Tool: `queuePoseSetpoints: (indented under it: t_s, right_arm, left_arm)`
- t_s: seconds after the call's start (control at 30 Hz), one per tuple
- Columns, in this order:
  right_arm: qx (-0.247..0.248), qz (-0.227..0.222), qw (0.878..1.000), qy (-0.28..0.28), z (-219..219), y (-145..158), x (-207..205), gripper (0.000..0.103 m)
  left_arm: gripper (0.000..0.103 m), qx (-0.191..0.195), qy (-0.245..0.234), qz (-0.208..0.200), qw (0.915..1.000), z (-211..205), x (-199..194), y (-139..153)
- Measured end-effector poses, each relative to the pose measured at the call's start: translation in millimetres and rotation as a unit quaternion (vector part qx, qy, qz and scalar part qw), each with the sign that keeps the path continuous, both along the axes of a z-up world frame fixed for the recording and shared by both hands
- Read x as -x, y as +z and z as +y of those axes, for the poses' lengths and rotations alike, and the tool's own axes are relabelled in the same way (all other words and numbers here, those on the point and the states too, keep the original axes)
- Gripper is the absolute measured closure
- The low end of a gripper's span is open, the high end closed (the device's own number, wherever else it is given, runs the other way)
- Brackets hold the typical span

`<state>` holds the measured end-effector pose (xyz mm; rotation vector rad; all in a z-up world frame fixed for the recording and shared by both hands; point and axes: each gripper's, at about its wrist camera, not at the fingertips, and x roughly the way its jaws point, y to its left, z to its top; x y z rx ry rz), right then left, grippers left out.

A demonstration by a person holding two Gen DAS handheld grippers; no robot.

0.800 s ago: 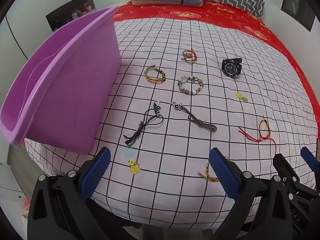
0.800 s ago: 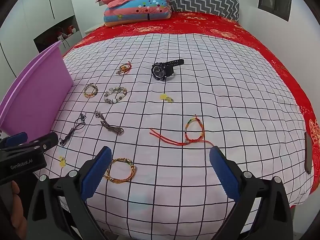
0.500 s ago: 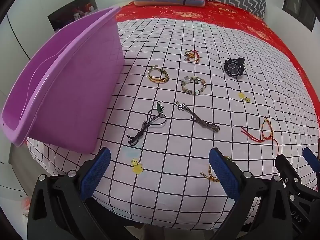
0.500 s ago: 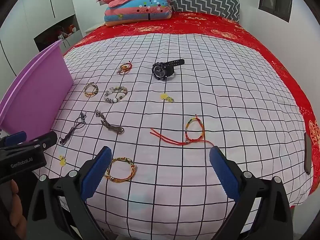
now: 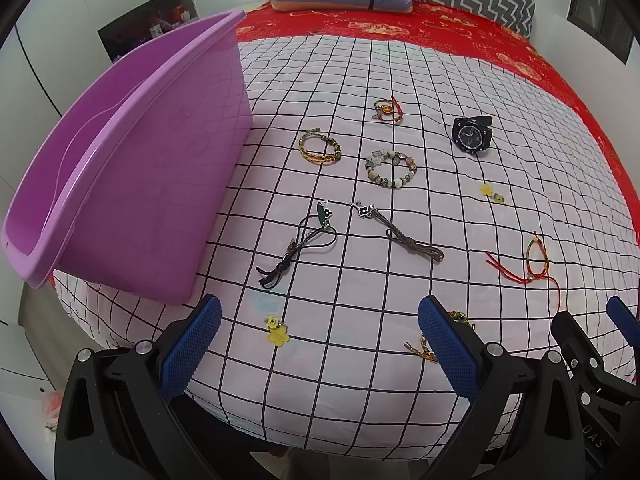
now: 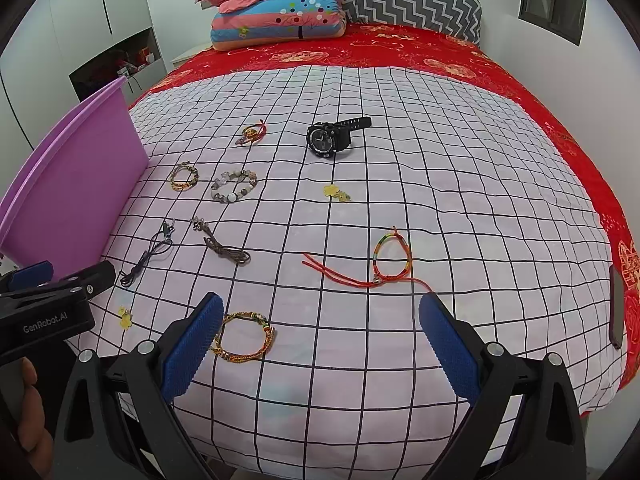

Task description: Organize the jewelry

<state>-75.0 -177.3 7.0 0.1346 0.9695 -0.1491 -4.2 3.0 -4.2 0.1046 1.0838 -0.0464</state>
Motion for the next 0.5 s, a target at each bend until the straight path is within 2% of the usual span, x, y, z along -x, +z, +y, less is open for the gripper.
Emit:
queuePoseSetpoints:
  t_s: [0.5]
  right_arm:
    - [-0.001,0.0,1.0,0.0,-0.7,0.6,-1.3,0.009]
  left_arm:
    - [0.006,-0.001,0.0,0.0,1.0,2.3,-3.1,0.0]
